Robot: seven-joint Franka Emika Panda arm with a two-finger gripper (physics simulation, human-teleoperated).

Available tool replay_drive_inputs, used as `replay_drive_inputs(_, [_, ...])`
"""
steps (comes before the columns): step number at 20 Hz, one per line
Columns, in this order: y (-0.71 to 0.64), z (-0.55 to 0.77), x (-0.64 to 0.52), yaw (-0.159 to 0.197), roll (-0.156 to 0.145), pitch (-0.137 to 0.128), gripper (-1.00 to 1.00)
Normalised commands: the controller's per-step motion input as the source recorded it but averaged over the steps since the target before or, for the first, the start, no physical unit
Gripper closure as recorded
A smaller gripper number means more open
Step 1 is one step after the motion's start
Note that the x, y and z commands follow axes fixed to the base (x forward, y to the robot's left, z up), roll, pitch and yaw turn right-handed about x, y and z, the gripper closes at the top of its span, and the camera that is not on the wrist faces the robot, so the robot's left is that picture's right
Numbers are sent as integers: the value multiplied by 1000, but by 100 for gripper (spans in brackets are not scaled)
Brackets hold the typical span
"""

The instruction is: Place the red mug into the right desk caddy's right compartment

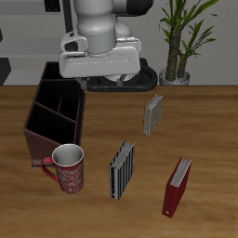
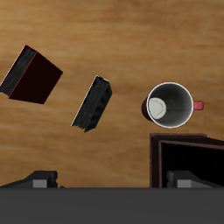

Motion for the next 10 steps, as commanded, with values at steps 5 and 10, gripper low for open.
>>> replay_drive_inputs(5, [-363, -248, 596, -22, -29, 5, -100])
replay_drive_inputs(10, [-18, -238, 186, 44, 53, 9, -100])
